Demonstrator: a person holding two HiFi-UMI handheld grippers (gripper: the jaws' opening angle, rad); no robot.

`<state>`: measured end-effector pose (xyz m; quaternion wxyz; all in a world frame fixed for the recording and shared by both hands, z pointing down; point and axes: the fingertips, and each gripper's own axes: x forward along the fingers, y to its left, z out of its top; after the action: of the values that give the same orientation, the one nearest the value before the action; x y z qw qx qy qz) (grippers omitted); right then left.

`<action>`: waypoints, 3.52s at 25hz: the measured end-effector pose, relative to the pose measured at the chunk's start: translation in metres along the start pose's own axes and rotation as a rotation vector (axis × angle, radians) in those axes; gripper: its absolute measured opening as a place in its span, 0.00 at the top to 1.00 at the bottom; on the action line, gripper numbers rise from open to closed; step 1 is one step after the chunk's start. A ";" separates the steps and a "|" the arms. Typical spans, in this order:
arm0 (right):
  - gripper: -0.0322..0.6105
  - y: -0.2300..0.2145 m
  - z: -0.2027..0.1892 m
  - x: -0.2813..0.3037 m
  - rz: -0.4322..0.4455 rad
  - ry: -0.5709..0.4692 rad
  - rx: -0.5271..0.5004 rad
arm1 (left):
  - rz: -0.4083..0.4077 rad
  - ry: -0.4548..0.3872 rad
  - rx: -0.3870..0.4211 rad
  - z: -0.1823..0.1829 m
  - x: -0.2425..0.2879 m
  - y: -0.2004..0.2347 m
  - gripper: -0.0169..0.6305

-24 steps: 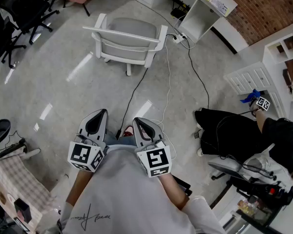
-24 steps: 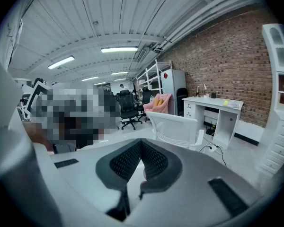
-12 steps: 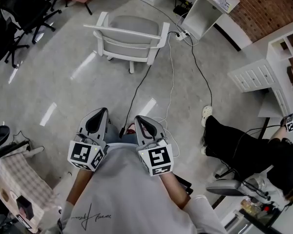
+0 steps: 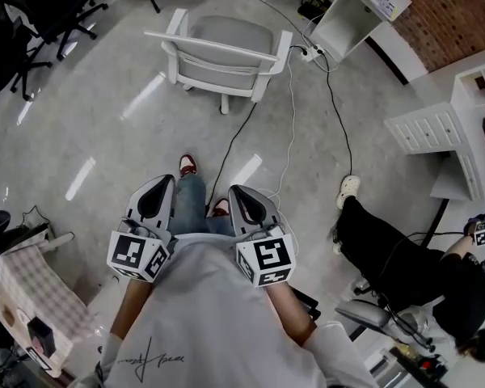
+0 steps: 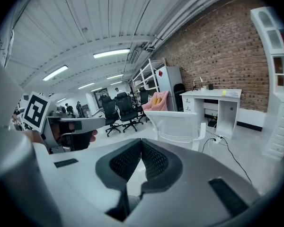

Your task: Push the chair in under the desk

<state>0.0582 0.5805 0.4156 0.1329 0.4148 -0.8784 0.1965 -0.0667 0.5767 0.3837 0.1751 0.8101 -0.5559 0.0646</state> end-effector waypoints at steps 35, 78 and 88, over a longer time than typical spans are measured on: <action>0.91 -0.011 0.113 0.201 -0.066 0.022 -0.025 | -0.118 0.006 0.096 0.098 0.136 0.161 0.97; 0.91 -0.121 0.170 0.331 -0.101 0.075 -0.025 | -0.198 0.144 0.202 0.127 0.295 0.234 0.97; 0.91 -0.174 0.160 0.345 -0.027 0.179 -0.142 | -0.285 0.295 0.386 0.101 0.337 0.223 0.97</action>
<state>-0.0316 0.1739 0.4509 0.2425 0.3972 -0.8690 0.1680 -0.1556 0.1734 0.4376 0.1038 0.8803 -0.3822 0.2613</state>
